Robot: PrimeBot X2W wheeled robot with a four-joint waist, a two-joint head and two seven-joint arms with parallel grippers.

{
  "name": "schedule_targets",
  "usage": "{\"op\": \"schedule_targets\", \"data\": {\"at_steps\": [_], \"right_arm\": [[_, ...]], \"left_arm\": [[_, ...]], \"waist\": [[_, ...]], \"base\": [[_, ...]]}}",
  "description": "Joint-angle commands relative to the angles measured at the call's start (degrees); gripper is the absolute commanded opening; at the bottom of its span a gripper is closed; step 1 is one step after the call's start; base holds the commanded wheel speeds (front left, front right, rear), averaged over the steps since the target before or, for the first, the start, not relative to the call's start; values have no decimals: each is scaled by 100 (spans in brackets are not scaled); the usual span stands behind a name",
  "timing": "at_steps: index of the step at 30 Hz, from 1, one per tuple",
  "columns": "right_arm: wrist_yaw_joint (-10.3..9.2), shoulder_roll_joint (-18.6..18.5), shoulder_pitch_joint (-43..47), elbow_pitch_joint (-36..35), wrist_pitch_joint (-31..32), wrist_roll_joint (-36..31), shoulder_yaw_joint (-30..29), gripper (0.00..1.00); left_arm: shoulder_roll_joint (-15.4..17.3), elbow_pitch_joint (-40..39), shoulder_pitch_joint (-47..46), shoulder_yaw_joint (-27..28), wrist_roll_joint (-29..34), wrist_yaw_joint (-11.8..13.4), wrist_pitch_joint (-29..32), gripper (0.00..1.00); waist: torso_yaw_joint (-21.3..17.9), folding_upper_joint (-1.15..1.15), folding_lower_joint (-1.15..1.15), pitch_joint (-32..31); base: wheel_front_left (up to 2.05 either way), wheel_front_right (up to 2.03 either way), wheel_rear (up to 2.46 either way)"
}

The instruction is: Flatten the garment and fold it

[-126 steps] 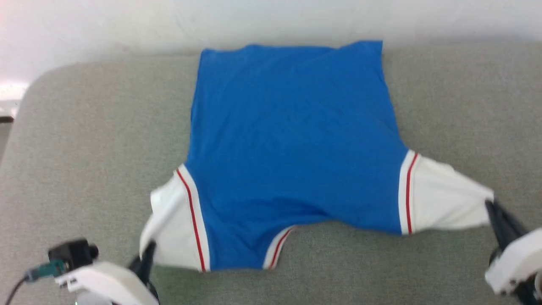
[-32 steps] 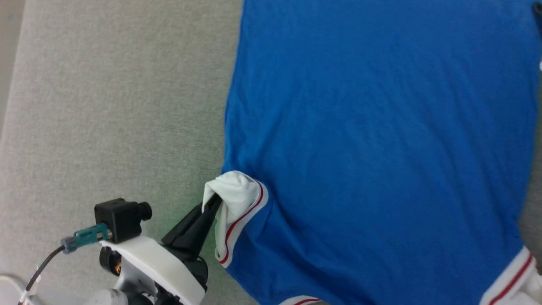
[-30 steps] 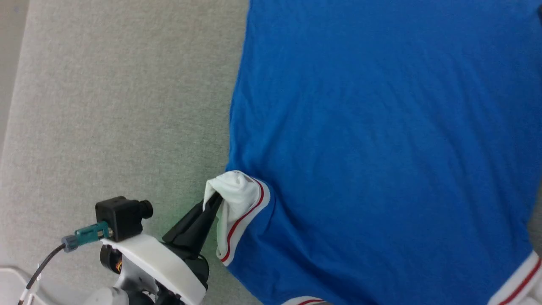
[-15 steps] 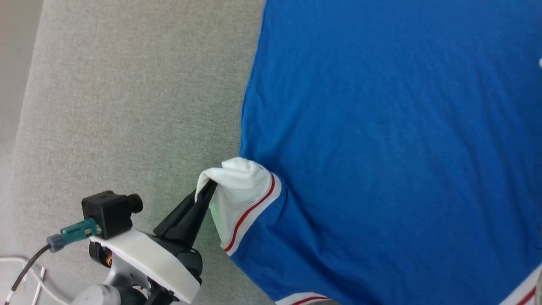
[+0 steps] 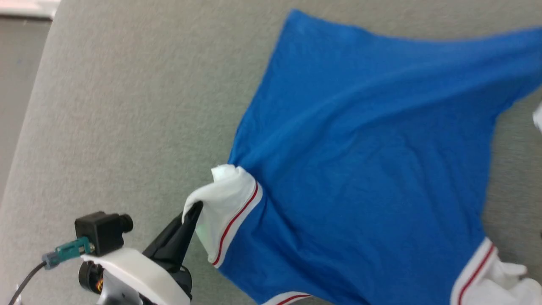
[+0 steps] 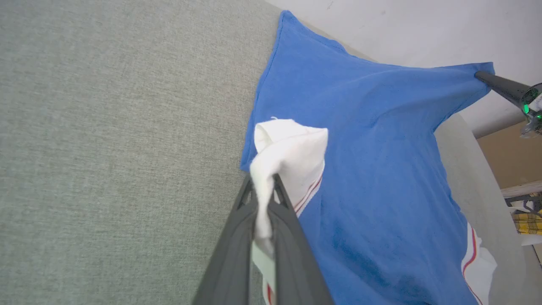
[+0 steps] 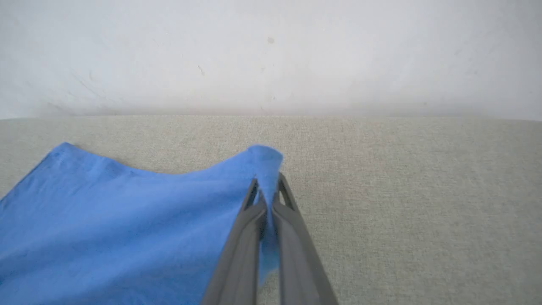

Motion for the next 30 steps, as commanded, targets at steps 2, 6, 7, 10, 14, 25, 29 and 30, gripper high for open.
{"op": "schedule_targets", "data": {"at_steps": [2, 6, 7, 10, 14, 25, 29, 30], "right_arm": [[-4, 33, 580, -490, 42, 202, -209, 0], [-4, 309, 1575, -1427, 208, 506, -674, 0], [-4, 418, 1824, -1663, 262, 582, -803, 0], [-4, 782, 2554, -2366, 409, 798, -1250, 0], [-4, 1066, 3572, -3021, 661, 1035, -1649, 0], [-4, 1147, 4690, -2123, 36, 183, -993, 0], [-4, 1148, 4551, -977, -543, -192, -671, 0], [-4, 1148, 4503, -706, -684, -219, -627, 0]], "left_arm": [[29, -18, 116, 25, -45, 50, -43, 0], [50, -45, 250, 29, -68, 95, -48, 0], [55, -57, 283, 33, -73, 113, -48, 0], [77, -95, 357, 35, -80, 151, -37, 0], [109, -145, 457, 43, -90, 187, -36, 0], [150, -186, 494, -29, -76, 210, 45, 0], [115, -110, 426, -104, -54, 213, 96, 0], [108, -92, 418, -118, -47, 218, 103, 0]], "waist": [[-523, 0, 1, -557], [-719, 0, 1, -774], [-761, 0, 1, -815], [-848, 0, 1, -898], [-939, 0, 1, -940], [-972, 0, 1, -977], [-917, 0, 1, -1052], [-911, 0, 1, -1071]], "base": [[0, 0, 0], [0, 0, 0], [0, 0, 0], [0, 0, 0], [0, 0, 0], [0, 0, 0], [0, 0, 0], [0, 0, 0]]}}
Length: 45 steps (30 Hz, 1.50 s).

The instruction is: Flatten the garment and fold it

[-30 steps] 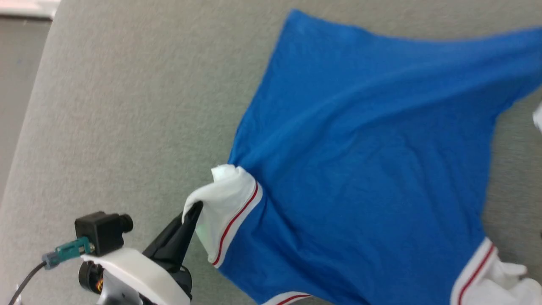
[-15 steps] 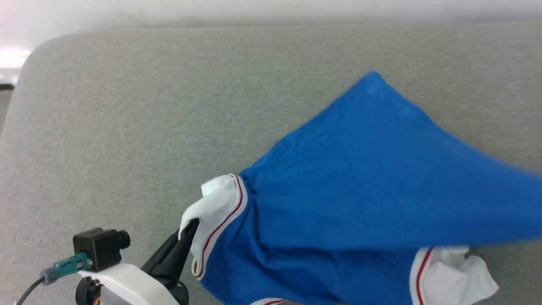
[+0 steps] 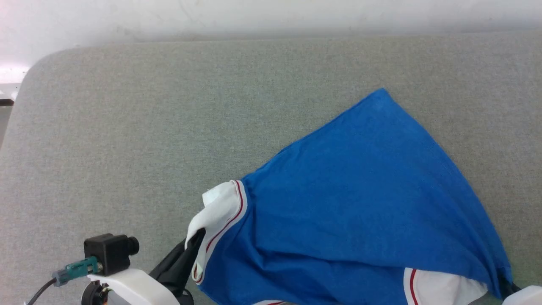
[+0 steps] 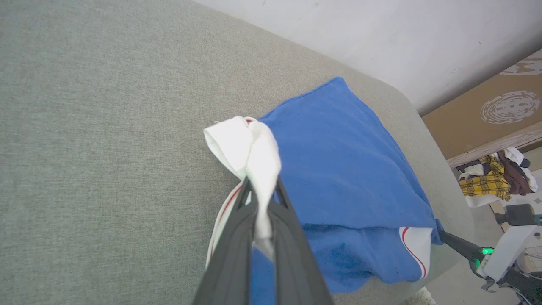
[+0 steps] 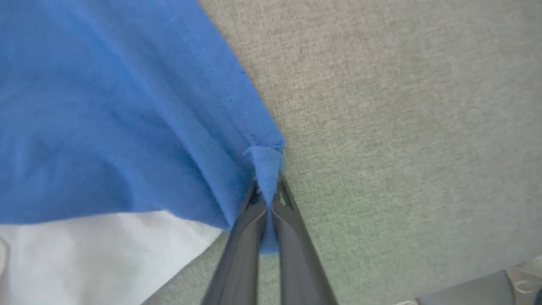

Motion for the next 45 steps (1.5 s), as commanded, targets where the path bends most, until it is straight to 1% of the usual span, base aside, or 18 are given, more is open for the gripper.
{"op": "schedule_targets", "data": {"at_steps": [1, 3, 4, 5, 6, 8, 10, 13, 15, 17, 19, 22, 25, 28, 33, 36, 41, 45], "right_arm": [[-5, -1, -97, 130, -56, -59, 39, 0], [-5, -1, -208, 507, -332, -136, 91, 0], [-5, 0, -252, 643, -443, -155, 101, 8], [-5, 0, -293, 712, -556, -137, 94, 48], [-5, 0, -330, 729, -651, -86, 51, 100], [-5, 0, -364, 553, -754, -79, -7, 100], [-5, 0, -365, 103, -692, 32, -97, 100], [-5, -145, -356, -902, -313, 269, -70, 100], [-5, -376, -458, -1589, 64, 375, -41, 100], [-5, -630, -728, -2110, 429, 428, 26, 100], [-5, -844, -1161, -2400, 794, 404, 126, 100], [-5, -807, -2073, -2499, 1326, 334, 311, 100], [-5, -1002, -3036, -2280, 1719, 160, 833, 100], [-5, -1178, -3922, -1699, 2002, 32, 1270, 100], [-5, -1207, -4892, -453, 2608, -301, 1507, 100], [-5, -1129, -5191, 79, 2907, -376, 1559, 100], [-5, -1323, -5331, 655, 3081, -456, 1767, 100], [-5, -1441, -5264, 963, 3136, -500, 1768, 100]], "left_arm": [[-21, 15, -71, -8, 34, 29, 3, 0], [-38, 24, -62, -30, 30, 37, 9, 0], [-44, 28, -55, -38, 25, 39, 11, 0], [-47, 33, -45, -43, 23, 44, 12, 0], [-48, 37, -31, -45, 21, 51, 9, 0], [-55, 34, 1, -47, 17, 65, -3, 0], [-62, 17, 32, -59, 19, 67, -20, 0], [-93, -41, 63, -75, 9, 50, -62, 0], [-107, -75, 58, -90, 17, 36, -80, 0], [-113, -101, 26, -109, 38, 16, -88, 0], [-118, -122, -38, -137, 72, -17, -90, 0], [-133, -172, -160, -164, 124, -70, -102, 0], [-132, -220, -275, -174, 167, -112, -103, 0], [-138, -237, -426, -186, 211, -172, -104, 0], [-247, -178, -709, -262, 219, -319, -108, 0], [-322, -101, -839, -321, 213, -400, -113, 0], [-405, 41, -985, -363, 212, -498, -158, 0], [-442, 110, -1039, -379, 198, -564, -200, 0]], "waist": [[17, 0, 0, -29], [15, 0, 0, -58], [16, 0, 0, -77], [14, 0, 0, -96], [9, 0, 0, -116], [0, 0, 0, -148], [-2, 0, 0, -180], [17, 0, 0, -197], [49, 0, 0, -172], [93, 0, 0, -113], [162, 0, 0, -18], [278, 0, 0, 213], [419, 0, 0, 501], [607, 0, 0, 805], [937, 0, 0, 1229], [1112, 0, 0, 1415], [1340, 0, 0, 1618], [1436, 0, 0, 1722]], "base": [[0, 0, 0], [0, 0, 0], [0, 0, 0], [0, 0, 0], [0, 0, 0], [0, 0, 0], [0, 0, 0], [0, 0, 0], [0, 0, 0], [0, 0, 0], [0, 0, 0], [0, 0, 0], [0, 0, 0], [0, 0, 0], [0, 0, 0], [0, 0, 0], [0, 0, 0], [0, 0, 0]]}}
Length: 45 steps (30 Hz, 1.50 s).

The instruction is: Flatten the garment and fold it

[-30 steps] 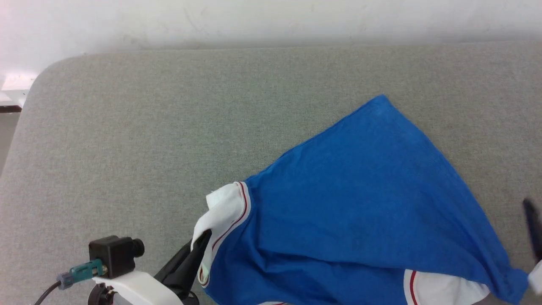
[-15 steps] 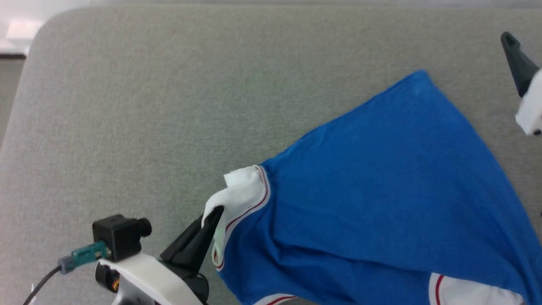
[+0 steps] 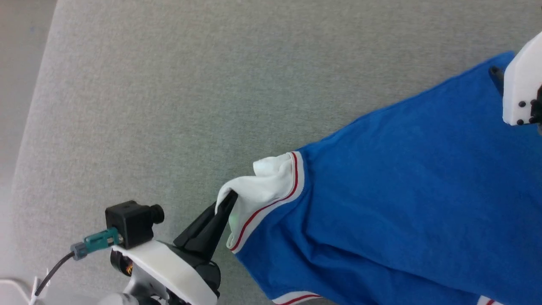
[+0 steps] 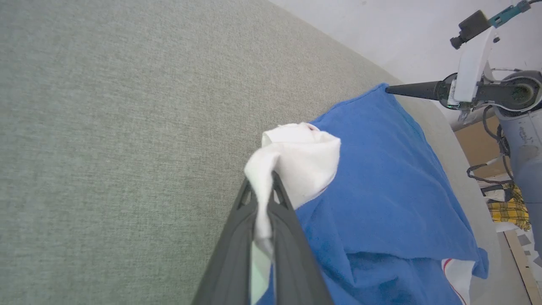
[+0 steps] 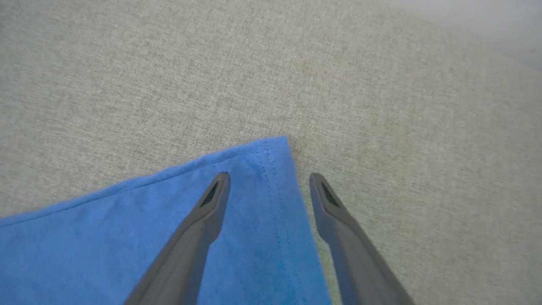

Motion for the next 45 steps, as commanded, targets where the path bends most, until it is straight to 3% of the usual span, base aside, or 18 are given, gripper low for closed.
{"op": "schedule_targets", "data": {"at_steps": [1, 2, 3, 5, 6, 10, 16, 21, 31, 39, 45], "right_arm": [[-4, -25, 23, 53, 25, 4, -24, 100], [-4, -21, 39, 109, 55, 6, -62, 100], [-4, -19, 52, 145, 81, 3, -76, 92], [-4, -19, 51, 182, 85, -24, -93, 5], [-4, -20, 48, 191, 82, -37, -93, 0], [-4, 9, 38, 206, -18, -44, -125, 0], [-4, 173, 61, 191, -669, 90, -209, 0], [-4, 351, 134, 19, -1353, 401, -199, 0], [-4, 504, 141, -470, -2449, 853, -229, 0], [-4, 601, -115, -418, -2865, 930, -86, 0], [-4, 642, -526, -54, -2871, 948, 221, 0]], "left_arm": [[-19, 25, -96, -4, -17, -62, -51, 0], [-23, 38, -107, -3, -23, -74, -60, 0], [-26, 52, -118, 0, -27, -83, -66, 0], [-29, 78, -138, 9, -34, -93, -75, 0], [-30, 90, -147, 14, -37, -94, -78, 0], [-28, 133, -159, 38, -50, -96, -99, 0], [-27, 151, -149, 239, -12, -4, -312, 0], [13, 193, -267, 546, 128, 243, -498, 0], [288, 626, -1475, 745, 771, 776, -75, 0], [280, 1255, -2897, 584, 1183, 697, 272, 0], [-17, 2367, -4280, 448, 1388, 472, 318, 0]], "waist": [[211, 0, -1, 222], [217, 0, -1, 239], [218, 0, -1, 251], [204, 0, -1, 268], [189, 0, -1, 267], [81, 0, -1, 192], [-189, 0, -1, -186], [-459, 0, -1, -761], [-950, 0, -1, -1859], [-1213, 0, -1, -2365], [-1377, 0, -1, -2673]], "base": [[0, 0, 0], [0, 0, 0], [0, 0, 0], [0, 0, 0], [0, 0, 0], [0, 0, 0], [0, 0, 0], [0, 0, 0], [0, 0, 0], [0, 0, 0], [0, 0, 0]]}}
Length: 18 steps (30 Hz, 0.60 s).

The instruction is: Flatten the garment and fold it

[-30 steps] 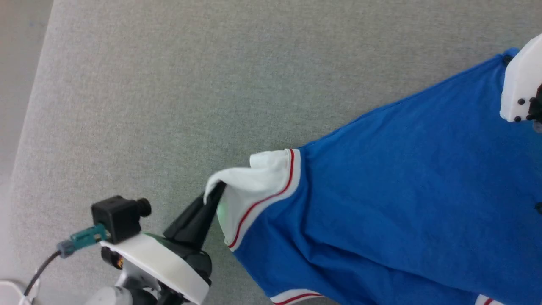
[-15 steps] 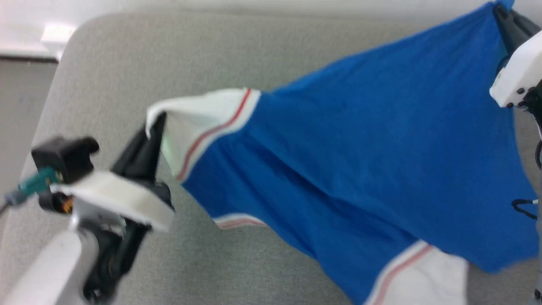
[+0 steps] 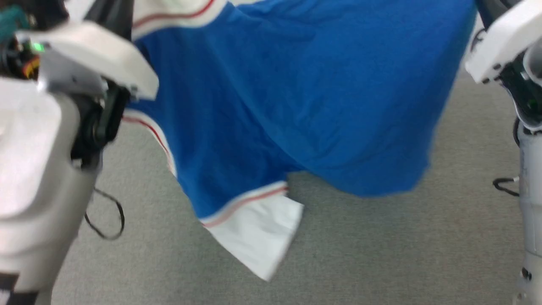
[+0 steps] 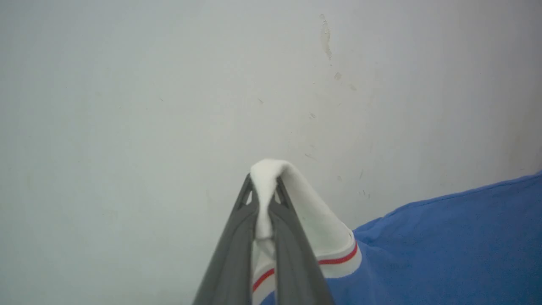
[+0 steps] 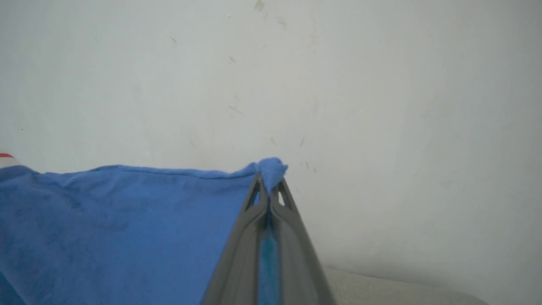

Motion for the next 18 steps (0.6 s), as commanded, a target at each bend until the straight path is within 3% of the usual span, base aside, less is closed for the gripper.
{"op": "schedule_targets", "data": {"at_steps": [1, 8, 18], "right_arm": [[-4, 25, -126, 46, 5, 25, 37, 0], [-4, 193, -892, 682, 64, -75, 391, 0], [-4, 417, -2055, 1554, -47, -347, 664, 0]], "left_arm": [[-37, 103, -171, -7, 69, -41, 7, 0], [-358, 1336, -1380, -68, 30, -267, 211, 0], [-337, 2361, -2697, -122, 245, -454, 318, 0]], "waist": [[-236, 0, 2, -239], [-463, 0, 2, -261], [-810, 0, 2, 413]], "base": [[0, 0, 0], [0, 0, 0], [0, 0, 0]]}}
